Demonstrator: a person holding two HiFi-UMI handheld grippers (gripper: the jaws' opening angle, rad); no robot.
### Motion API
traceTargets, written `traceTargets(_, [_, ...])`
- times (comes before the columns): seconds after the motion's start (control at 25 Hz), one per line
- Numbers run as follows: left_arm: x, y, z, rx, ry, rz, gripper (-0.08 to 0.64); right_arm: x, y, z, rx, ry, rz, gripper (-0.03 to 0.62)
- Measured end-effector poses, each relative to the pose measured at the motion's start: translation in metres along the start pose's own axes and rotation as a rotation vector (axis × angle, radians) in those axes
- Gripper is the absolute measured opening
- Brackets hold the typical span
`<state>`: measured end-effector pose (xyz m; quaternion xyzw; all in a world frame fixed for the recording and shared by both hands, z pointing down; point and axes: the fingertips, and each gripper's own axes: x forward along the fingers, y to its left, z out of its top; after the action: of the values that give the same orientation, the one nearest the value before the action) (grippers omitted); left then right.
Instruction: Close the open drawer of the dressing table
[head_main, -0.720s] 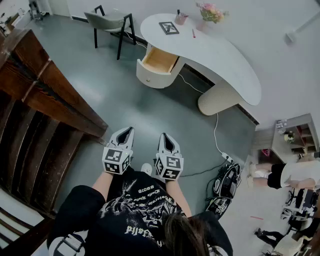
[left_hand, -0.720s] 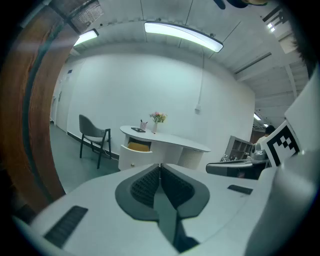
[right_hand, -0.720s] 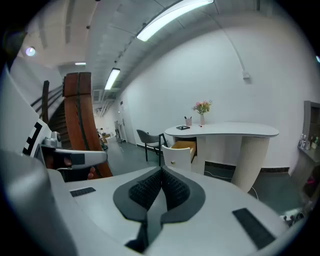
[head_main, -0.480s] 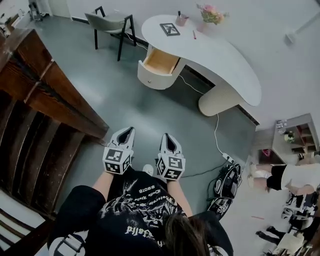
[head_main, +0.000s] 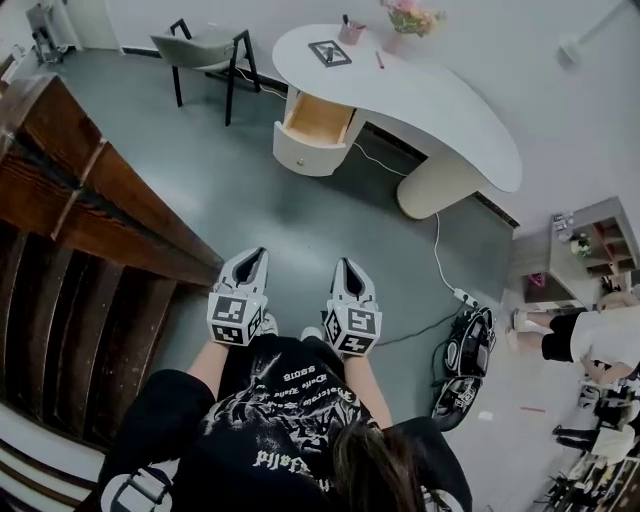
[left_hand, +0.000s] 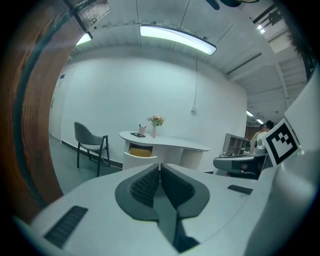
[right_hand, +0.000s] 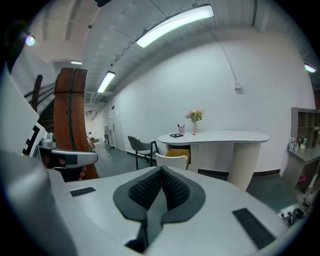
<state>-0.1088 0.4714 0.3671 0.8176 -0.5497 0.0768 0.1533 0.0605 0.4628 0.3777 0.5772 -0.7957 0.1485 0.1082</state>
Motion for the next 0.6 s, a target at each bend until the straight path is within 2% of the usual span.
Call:
traceTargets(0.16, [-0.001, 0.017, 0.013, 0.037, -0.04, -0.003, 0.032, 0.003, 0.006, 0.005, -0.003, -0.032, -0.04, 0.026])
traceTargets(0.36, [-0.002, 0.025, 0.031, 0.053, -0.082, -0.018, 0.032, 0.003, 0.014, 0.016, -0.013, -0.066, -0.046, 0.026])
traceTargets(0.6, [0.002, 0.026, 0.031, 0.057, -0.09, -0.022, 0.032, 0.006, 0.008, 0.018, -0.028, -0.08, -0.063, 0.026])
